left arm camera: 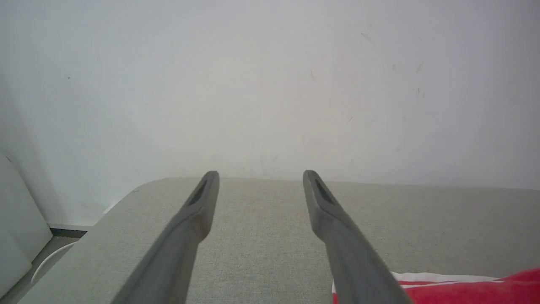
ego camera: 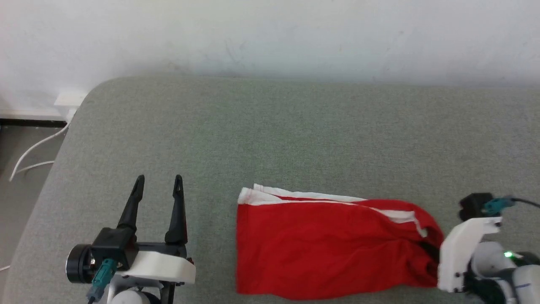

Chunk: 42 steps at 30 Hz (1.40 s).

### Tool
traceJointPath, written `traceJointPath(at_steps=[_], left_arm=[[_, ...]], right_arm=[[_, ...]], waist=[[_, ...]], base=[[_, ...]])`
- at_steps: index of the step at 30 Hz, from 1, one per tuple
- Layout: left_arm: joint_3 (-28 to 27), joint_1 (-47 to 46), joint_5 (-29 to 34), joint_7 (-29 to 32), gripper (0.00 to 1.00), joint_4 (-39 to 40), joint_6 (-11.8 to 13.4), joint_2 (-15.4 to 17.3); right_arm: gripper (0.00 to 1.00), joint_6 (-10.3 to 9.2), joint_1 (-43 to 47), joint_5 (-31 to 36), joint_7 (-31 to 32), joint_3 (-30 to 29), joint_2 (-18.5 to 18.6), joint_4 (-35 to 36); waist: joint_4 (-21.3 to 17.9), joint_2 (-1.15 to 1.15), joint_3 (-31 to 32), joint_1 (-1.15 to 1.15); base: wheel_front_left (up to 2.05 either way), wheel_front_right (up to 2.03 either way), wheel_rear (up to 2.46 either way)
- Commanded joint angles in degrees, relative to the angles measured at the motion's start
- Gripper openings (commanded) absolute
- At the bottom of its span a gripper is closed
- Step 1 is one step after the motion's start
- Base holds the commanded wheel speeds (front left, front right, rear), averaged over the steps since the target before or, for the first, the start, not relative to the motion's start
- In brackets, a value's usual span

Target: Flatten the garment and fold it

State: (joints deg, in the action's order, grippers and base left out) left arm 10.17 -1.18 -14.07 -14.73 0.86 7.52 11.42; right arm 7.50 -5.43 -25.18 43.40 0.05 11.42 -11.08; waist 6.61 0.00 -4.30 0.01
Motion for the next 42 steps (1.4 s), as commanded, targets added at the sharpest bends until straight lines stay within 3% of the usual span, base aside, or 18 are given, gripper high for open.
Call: traceJointPath(at_steps=[1, 7, 13, 18, 22, 27, 33, 34, 35, 36, 37, 42], left_arm=[[-0.19, 0.56, 0.43, -0.27, 1.00, -0.01, -0.41, -0.01], [-0.24, 1.01, 0.60, -0.27, 1.00, 0.11, -0.46, -0.05], [-0.23, 1.29, 0.60, -0.27, 1.00, -0.18, -0.53, -0.04], [0.42, 0.97, 0.64, -0.27, 1.00, -0.77, -0.94, -0.08], [0.84, 0.72, 0.66, -0.27, 1.00, -1.06, -1.16, -0.12], [1.34, 0.42, 0.63, -0.27, 1.00, -1.10, -1.31, -0.20], [1.98, -0.52, 0.50, -0.27, 1.00, -1.54, -1.55, -0.55], [2.01, -0.66, 0.48, -0.27, 1.00, -1.55, -1.55, -0.61], [2.01, -0.76, 0.48, -0.27, 1.00, -1.56, -1.53, -0.64], [1.99, -0.81, 0.48, -0.27, 1.00, -1.57, -1.52, -0.65], [1.94, -0.89, 0.49, -0.27, 1.00, -1.56, -1.50, -0.64], [1.69, -1.11, 0.51, -0.27, 1.00, -1.60, -1.33, -0.89]], right_arm=[[0.00, -0.01, 0.77, 0.20, 0.29, -1.35, 1.13, 1.26], [0.00, -0.01, 4.34, 1.35, 3.75, -10.41, 2.34, 7.03], [0.00, -0.01, 4.88, -3.23, 10.62, -14.26, -2.19, 11.54], [0.00, -0.01, 4.14, -11.99, 15.41, -11.66, -6.04, 14.56], [0.00, -0.01, 3.37, -15.40, 15.48, -7.79, -7.68, 14.30], [0.00, -0.01, 0.60, -13.57, 9.98, -0.41, -8.38, 9.59], [0.00, -0.01, -4.44, -9.96, -2.17, 8.96, -8.52, -0.82], [0.13, -0.01, -5.28, -9.80, -3.72, 10.63, -8.52, -2.44], [0.40, -0.01, -6.07, -10.18, -5.41, 12.00, -8.52, -3.96], [0.84, -0.01, -6.79, -10.60, -6.51, 13.53, -8.53, -5.39], [1.00, -0.01, -7.59, -10.64, -7.55, 15.15, -8.53, -6.66], [1.00, -0.01, -11.15, -11.15, -11.49, 21.95, -8.53, -10.24]], waist=[[-0.44, 0.00, 0.40, -0.01], [-1.27, 0.00, 0.84, -0.01], [-2.11, 0.00, 1.09, -0.01], [-1.77, 0.00, 1.56, -0.01], [-1.24, 0.00, 1.72, -0.01], [-0.44, 0.00, 1.22, -0.01], [0.98, 0.00, 0.25, -0.01], [1.14, 0.00, 0.07, -0.01], [1.24, 0.00, -0.02, -0.01], [1.32, 0.00, -0.16, -0.01], [1.36, 0.00, -0.28, -0.01], [1.24, 0.00, -0.62, -0.01]], base=[[0.00, 0.00, 0.00], [0.00, 0.00, 0.00], [0.00, 0.00, 0.00], [0.00, 0.00, 0.00], [0.00, 0.00, 0.00], [0.00, 0.00, 0.00], [0.00, 0.00, 0.00], [0.00, 0.00, 0.00], [0.00, 0.00, 0.00], [0.00, 0.00, 0.00], [0.00, 0.00, 0.00], [0.00, 0.00, 0.00]])
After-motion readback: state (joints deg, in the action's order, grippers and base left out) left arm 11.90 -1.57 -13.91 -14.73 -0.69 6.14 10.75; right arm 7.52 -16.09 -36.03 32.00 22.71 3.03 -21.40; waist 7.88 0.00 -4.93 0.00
